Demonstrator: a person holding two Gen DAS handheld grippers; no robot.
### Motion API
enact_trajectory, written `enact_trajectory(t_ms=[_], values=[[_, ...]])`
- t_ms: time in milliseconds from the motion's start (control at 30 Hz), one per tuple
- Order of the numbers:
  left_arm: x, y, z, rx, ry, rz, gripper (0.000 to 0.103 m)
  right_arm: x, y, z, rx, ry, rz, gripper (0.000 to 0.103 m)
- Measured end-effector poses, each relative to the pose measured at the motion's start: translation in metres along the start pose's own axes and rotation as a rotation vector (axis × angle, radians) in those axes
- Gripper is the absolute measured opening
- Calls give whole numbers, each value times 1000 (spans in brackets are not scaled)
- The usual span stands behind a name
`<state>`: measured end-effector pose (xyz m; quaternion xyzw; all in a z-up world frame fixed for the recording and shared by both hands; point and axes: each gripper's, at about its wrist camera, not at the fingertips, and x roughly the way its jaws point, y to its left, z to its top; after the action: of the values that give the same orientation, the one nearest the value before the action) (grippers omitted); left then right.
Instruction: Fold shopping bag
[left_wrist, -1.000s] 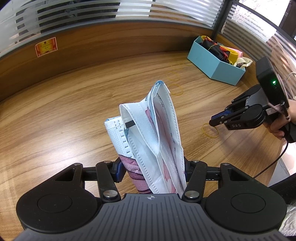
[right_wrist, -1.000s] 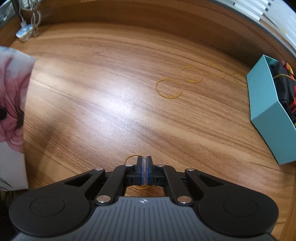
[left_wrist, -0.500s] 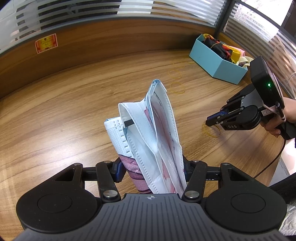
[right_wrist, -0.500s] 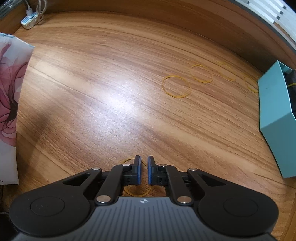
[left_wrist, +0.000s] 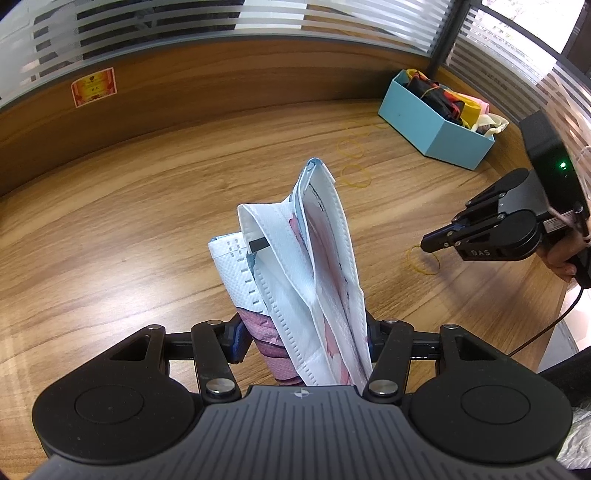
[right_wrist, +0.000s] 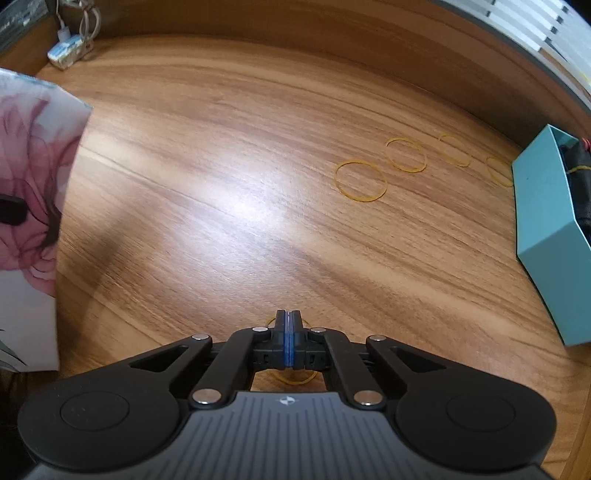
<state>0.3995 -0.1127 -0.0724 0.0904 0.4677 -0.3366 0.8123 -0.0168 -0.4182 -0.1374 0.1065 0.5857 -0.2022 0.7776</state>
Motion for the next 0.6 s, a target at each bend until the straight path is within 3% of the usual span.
enact_trajectory(t_ms=[300,600], values=[[-3,-2,-1,4,-7,5,57,-6,-2,-3,22,-8,-21,2],[0,-1,1,-7,3,-1,57,5,-24,21,63,-48,-60,15]])
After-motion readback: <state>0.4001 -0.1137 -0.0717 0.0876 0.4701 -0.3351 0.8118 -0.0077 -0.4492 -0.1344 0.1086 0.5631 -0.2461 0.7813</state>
